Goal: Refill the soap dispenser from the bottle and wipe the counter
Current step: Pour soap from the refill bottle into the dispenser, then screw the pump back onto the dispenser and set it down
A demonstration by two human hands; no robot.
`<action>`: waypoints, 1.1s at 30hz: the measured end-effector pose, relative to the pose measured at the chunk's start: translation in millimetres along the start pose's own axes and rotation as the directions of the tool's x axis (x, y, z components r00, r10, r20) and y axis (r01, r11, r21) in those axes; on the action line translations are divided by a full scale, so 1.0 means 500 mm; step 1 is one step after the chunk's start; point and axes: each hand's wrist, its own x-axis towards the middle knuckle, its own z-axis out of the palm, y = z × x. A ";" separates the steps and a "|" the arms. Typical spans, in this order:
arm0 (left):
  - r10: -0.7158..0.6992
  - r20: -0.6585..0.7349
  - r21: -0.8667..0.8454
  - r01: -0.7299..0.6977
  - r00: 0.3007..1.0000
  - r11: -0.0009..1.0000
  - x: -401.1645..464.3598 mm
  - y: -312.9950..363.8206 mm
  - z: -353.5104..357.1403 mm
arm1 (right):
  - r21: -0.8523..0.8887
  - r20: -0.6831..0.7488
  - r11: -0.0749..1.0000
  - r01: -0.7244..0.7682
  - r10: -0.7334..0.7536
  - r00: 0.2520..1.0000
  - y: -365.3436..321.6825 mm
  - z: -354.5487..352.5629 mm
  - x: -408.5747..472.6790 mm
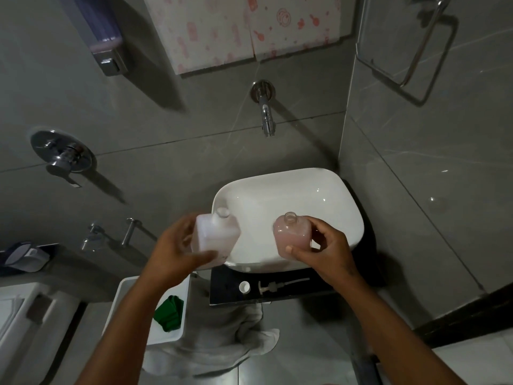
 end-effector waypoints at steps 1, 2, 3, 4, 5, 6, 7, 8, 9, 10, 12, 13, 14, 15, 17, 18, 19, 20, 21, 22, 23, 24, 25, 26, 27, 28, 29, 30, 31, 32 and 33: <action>-0.050 0.007 -0.024 0.050 0.999 0.998 -0.002 -0.038 0.001 | 0.007 -0.003 1.000 -0.001 0.001 1.000 0.003 -0.005 0.000; -0.102 0.019 -0.037 0.102 0.995 0.994 -0.004 -0.079 0.005 | 0.011 -0.004 1.000 -0.002 0.002 1.000 0.005 -0.010 0.000; -0.159 0.031 -0.042 0.160 0.987 0.986 -0.009 -0.120 0.010 | 0.013 -0.002 1.000 -0.004 0.004 1.000 0.006 -0.015 0.000; -0.213 0.040 -0.041 0.215 0.976 0.976 -0.014 -0.158 0.017 | 0.010 0.002 1.000 -0.005 0.005 1.000 0.008 -0.021 0.000; -0.256 0.046 -0.043 0.258 0.966 0.965 -0.020 -0.191 0.024 | 0.003 0.007 1.000 -0.002 0.002 1.000 0.011 -0.027 0.000; -0.284 0.052 -0.042 0.286 0.957 0.957 -0.025 -0.219 0.032 | -0.006 0.012 1.000 0.004 -0.004 1.000 0.015 -0.033 0.000; -0.304 0.059 -0.033 0.306 0.951 0.951 -0.030 -0.241 0.040 | -0.014 0.016 1.000 0.007 -0.007 1.000 0.020 -0.040 0.000; -0.318 0.065 -0.019 0.320 0.946 0.947 -0.034 -0.258 0.049 | -0.018 0.020 1.000 0.005 -0.005 1.000 0.025 -0.045 -0.001; -0.330 0.071 -0.014 0.332 0.941 0.943 -0.036 -0.272 0.058 | -0.019 0.021 1.000 0.004 -0.003 1.000 0.030 -0.050 -0.001; -0.340 0.077 -0.019 0.342 0.937 0.939 -0.036 -0.285 0.067 | -0.021 0.021 1.000 0.006 -0.005 1.000 0.034 -0.053 -0.002; -0.354 0.084 -0.040 0.358 0.932 0.933 -0.033 -0.305 0.083 | -0.030 0.022 0.999 0.014 -0.014 1.000 0.037 -0.057 -0.005; -0.356 0.087 -0.049 0.361 0.930 0.931 -0.031 -0.310 0.088 | -0.032 0.019 0.999 0.015 -0.014 1.000 0.037 -0.058 -0.007; -0.353 0.092 -0.056 0.359 0.931 0.932 -0.028 -0.315 0.093 | -0.030 0.014 0.999 0.012 -0.011 1.000 0.039 -0.059 -0.008; -0.349 0.098 -0.061 0.356 0.932 0.933 -0.025 -0.319 0.097 | -0.027 0.008 1.000 0.009 -0.009 1.000 0.040 -0.060 -0.010; -0.352 0.104 -0.076 0.361 0.930 0.930 -0.019 -0.327 0.105 | -0.026 0.001 1.000 0.004 -0.004 1.000 0.043 -0.062 -0.014; -0.359 0.104 -0.086 0.368 0.928 0.926 -0.016 -0.331 0.110 | -0.030 -0.001 1.000 0.000 -0.001 1.000 0.045 -0.063 -0.016; -0.367 0.104 -0.092 0.377 0.924 0.922 -0.015 -0.334 0.115 | -0.034 -0.004 0.999 -0.003 0.003 1.000 0.046 -0.065 -0.018; -0.375 0.105 -0.097 0.385 0.921 0.918 -0.015 -0.338 0.120 | -0.037 -0.007 0.999 -0.005 0.005 1.000 0.047 -0.067 -0.020; -0.382 0.104 -0.098 0.392 0.918 0.915 -0.016 -0.341 0.125 | -0.040 -0.011 0.999 -0.007 0.006 1.000 0.048 -0.068 -0.022; -0.384 0.100 -0.105 0.393 0.918 0.913 -0.017 -0.344 0.129 | -0.044 -0.015 0.999 -0.006 0.005 1.000 0.047 -0.070 -0.023; -0.382 0.095 -0.113 0.391 0.920 0.913 -0.017 -0.347 0.132 | -0.047 -0.021 0.999 -0.005 0.004 1.000 0.048 -0.070 -0.024; -0.377 0.088 -0.121 0.385 0.922 0.915 -0.015 -0.349 0.134 | -0.048 -0.027 0.999 -0.004 0.003 1.000 0.048 -0.071 -0.025; -0.371 0.085 -0.124 0.380 0.925 0.917 -0.013 -0.351 0.135 | -0.045 -0.032 0.999 -0.005 0.003 0.999 0.050 -0.072 -0.025; -0.365 0.088 -0.123 0.374 0.927 0.919 -0.010 -0.352 0.137 | -0.041 -0.036 0.999 -0.006 0.004 0.999 0.051 -0.073 -0.025; -0.358 0.094 -0.116 0.368 0.929 0.923 -0.007 -0.353 0.139 | -0.039 -0.037 0.999 -0.006 0.005 0.999 0.053 -0.073 -0.025; -0.352 0.100 -0.105 0.362 0.931 0.926 -0.004 -0.353 0.140 | -0.038 -0.037 0.999 -0.006 0.005 0.999 0.055 -0.073 -0.025; -0.345 0.102 -0.089 0.354 0.933 0.931 -0.002 -0.352 0.141 | -0.036 -0.039 0.999 -0.007 0.006 0.999 0.057 -0.073 -0.025; -0.337 0.101 -0.078 0.345 0.936 0.935 0.001 -0.352 0.142 | -0.035 -0.041 0.999 -0.010 0.008 0.999 0.058 -0.072 -0.024; -0.332 0.098 -0.075 0.340 0.938 0.938 0.001 -0.353 0.143 | -0.038 -0.041 0.999 -0.011 0.009 0.999 0.058 -0.071 -0.024; -0.329 0.095 -0.073 0.336 0.940 0.939 0.000 -0.355 0.144 | -0.045 -0.040 0.999 -0.008 0.006 0.999 0.057 -0.068 -0.024; -0.325 0.091 -0.073 0.332 0.941 0.940 -0.005 -0.356 0.145 | -0.051 -0.037 0.999 -0.004 0.002 0.999 0.056 -0.065 -0.024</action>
